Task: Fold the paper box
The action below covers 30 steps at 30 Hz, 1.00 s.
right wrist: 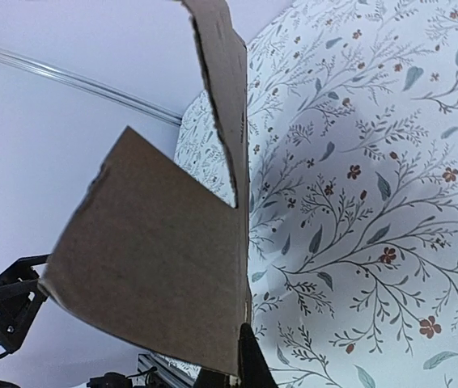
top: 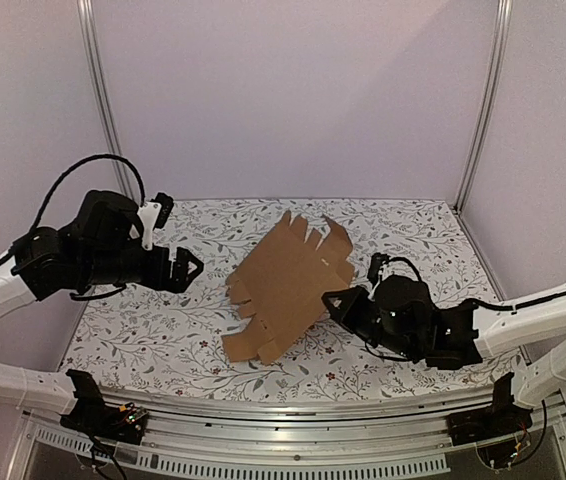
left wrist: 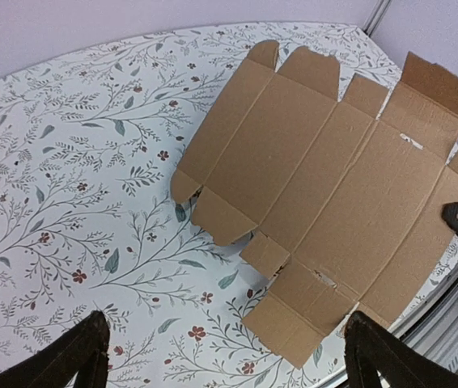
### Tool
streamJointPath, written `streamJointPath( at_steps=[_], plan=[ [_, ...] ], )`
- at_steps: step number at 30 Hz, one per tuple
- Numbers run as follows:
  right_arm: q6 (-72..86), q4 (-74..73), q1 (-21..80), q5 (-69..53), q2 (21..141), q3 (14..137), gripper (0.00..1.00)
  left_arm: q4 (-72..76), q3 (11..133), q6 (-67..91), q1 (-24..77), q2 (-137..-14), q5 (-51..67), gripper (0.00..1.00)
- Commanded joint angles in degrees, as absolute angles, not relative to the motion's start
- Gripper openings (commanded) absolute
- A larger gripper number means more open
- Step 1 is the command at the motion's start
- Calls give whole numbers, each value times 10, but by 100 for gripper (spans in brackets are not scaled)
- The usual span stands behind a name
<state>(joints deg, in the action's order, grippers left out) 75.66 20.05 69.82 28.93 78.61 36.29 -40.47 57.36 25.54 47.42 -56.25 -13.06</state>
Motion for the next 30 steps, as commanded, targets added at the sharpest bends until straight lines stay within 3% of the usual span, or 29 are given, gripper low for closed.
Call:
streamJointPath(
  at_steps=[1, 10, 17, 24, 30],
  plan=[
    [583, 78, 677, 245, 759, 431, 0, -443, 604, 231, 483, -563, -159, 100],
    [338, -121, 600, 74, 737, 593, 0, -481, 651, 203, 483, -563, -198, 99],
    [174, -359, 528, -79, 758, 755, 0, -491, 690, 178, 483, -559, -187, 100],
    [48, -555, 501, -182, 830, 895, 0, -479, 742, 140, 483, -580, -112, 100],
    [16, -621, 486, -217, 848, 928, 0, -457, 761, 86, 483, -597, -32, 100]
  ],
)
